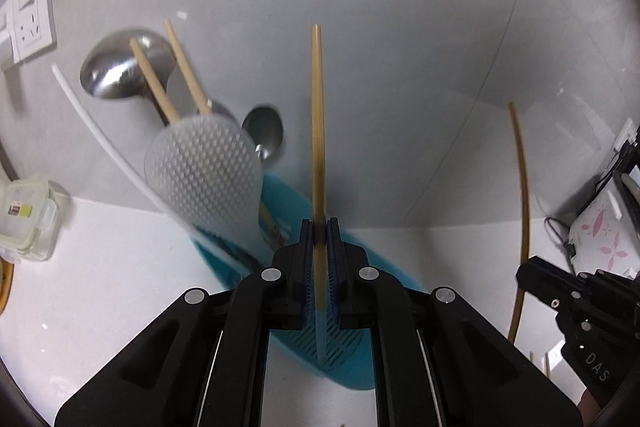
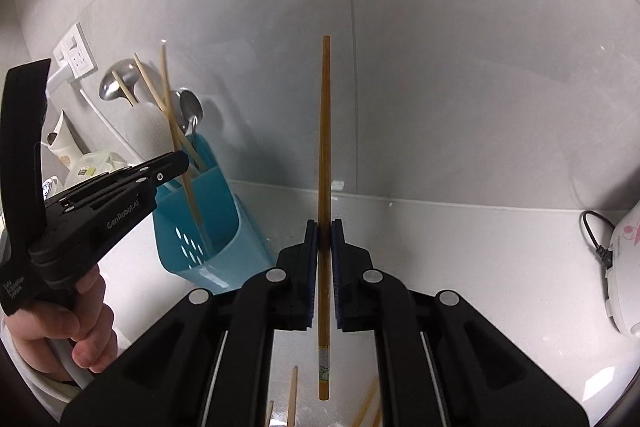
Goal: Organize utensils
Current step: 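Lift the chopstick upright with the right gripper to the blue caddy, then lower the chopstick into the blue caddy and open the right gripper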
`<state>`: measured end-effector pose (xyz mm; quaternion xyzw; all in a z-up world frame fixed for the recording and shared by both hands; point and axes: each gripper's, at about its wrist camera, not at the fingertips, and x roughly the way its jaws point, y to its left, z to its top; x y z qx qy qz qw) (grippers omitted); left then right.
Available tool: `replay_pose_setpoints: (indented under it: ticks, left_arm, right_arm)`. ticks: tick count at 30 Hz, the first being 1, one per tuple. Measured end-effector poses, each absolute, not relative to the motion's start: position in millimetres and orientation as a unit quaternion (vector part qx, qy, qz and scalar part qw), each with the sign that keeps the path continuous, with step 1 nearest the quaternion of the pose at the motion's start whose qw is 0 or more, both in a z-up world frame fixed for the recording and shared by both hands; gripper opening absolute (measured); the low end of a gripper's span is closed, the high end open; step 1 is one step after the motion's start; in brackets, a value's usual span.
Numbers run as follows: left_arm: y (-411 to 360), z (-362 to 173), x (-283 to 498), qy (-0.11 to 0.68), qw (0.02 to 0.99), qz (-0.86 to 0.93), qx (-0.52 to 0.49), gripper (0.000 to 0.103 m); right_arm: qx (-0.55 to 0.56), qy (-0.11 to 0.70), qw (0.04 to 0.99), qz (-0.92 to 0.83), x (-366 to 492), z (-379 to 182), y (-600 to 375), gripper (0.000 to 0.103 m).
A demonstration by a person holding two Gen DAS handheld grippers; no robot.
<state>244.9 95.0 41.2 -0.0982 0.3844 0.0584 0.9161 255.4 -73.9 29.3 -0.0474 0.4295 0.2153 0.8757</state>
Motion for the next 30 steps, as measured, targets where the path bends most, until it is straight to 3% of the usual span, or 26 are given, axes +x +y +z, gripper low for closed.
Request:
replay_pose_setpoints:
  ticks: [3,5,7,12,15,30]
  left_arm:
    - [95,36,240,0.395,0.911,0.065,-0.099,0.012]
    - [95,34,236,0.399,0.909,0.078,-0.094,0.030]
    - [97,38,229,0.396,0.909,0.090,-0.092,0.057]
    - [107,49,211,0.399,0.905,0.118,-0.088,0.086]
    - [113,55,202,0.402,0.902,0.128,-0.095,0.096]
    - [156,73,175,0.415,0.885,0.181,-0.110,0.097]
  right_arm:
    - [-0.049,0.434,0.874,0.214,256,27,-76,0.006]
    - [-0.049,0.435,0.873,0.214,256,27,-78,0.006]
    - [-0.049,0.432,0.874,0.216,257,31,-80,0.006]
    - [-0.044,0.417,0.879,0.228,261,50,-74,0.006]
    - [-0.038,0.405,0.882,0.238,264,64,-70,0.006]
    - [0.009,0.333,0.889,0.315,272,112,-28,0.006]
